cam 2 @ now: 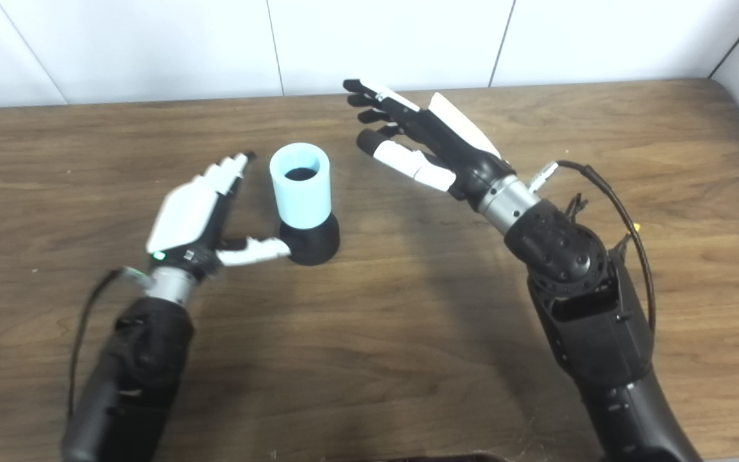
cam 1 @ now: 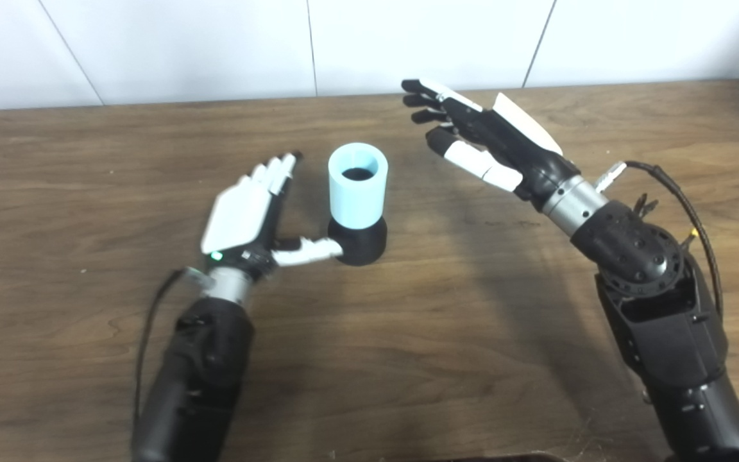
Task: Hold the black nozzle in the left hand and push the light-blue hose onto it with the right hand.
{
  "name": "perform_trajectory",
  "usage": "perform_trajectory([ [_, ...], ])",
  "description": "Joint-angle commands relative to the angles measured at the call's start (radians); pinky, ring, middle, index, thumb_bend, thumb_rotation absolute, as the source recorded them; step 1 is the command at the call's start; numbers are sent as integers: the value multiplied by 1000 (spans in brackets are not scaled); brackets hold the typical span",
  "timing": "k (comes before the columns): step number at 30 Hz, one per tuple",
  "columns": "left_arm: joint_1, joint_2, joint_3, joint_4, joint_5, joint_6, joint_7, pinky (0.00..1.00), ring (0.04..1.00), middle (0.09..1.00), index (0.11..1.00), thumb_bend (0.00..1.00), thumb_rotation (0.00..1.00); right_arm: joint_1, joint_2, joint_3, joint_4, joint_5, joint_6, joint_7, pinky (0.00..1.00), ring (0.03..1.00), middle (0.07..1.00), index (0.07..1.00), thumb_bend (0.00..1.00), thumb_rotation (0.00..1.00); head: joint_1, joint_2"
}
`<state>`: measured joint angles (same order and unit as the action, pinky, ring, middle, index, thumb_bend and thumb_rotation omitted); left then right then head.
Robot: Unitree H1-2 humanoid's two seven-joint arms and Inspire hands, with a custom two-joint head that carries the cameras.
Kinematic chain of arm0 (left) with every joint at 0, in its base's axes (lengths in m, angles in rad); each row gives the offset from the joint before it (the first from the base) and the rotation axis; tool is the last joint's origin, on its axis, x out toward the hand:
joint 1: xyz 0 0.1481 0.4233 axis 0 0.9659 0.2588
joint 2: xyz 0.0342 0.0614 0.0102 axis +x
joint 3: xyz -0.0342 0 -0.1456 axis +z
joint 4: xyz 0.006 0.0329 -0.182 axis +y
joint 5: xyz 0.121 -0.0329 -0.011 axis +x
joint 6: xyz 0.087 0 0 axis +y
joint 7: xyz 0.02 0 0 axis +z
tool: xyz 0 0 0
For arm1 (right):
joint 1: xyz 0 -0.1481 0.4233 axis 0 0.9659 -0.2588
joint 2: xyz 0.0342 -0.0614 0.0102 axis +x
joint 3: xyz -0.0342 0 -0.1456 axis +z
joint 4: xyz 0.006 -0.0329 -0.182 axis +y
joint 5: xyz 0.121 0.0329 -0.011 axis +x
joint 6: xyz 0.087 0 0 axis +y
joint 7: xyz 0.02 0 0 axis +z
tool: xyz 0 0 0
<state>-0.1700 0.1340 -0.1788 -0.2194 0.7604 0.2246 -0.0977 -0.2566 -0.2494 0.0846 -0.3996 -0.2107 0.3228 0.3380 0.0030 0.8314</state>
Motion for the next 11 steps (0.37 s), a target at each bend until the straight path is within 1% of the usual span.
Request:
perform_trajectory([
  [1,13,-30,44,-74,-102,-36,44,847,918,961,998,966,591,14,41,-33,-5,45,25,-48,757,863,899,894,455,1000,11,-1],
  [2,22,-35,59,-91,-132,-35,45,804,905,954,993,917,584,24,56,-42,-3,56,34,-58,751,865,901,888,448,1000,12,-2],
  [3,36,-40,74,-114,-167,-35,42,777,897,949,991,887,580,39,81,-63,-1,83,44,-74,747,866,902,884,443,1000,12,-4],
  [4,51,-44,89,-134,-199,-38,43,775,899,952,995,825,606,53,108,-87,3,106,50,-95,745,862,894,878,442,1000,18,-10],
  [5,62,-46,99,-147,-222,-40,44,764,886,946,989,775,671,62,125,-103,5,122,53,-111,747,847,877,867,454,1000,19,-12],
  [6,71,-46,106,-153,-238,-47,48,757,879,943,986,745,712,68,141,-119,9,138,56,-125,748,838,866,861,461,1000,24,-18],
  [9,108,-34,113,-160,-254,-94,73,753,864,934,964,710,793,88,166,-160,21,178,44,-154,771,832,853,856,495,985,30,-28],
  [11,142,-38,125,-168,-275,-116,91,754,860,929,951,693,812,110,169,-176,13,207,37,-162,778,841,862,870,491,993,31,-31],
])
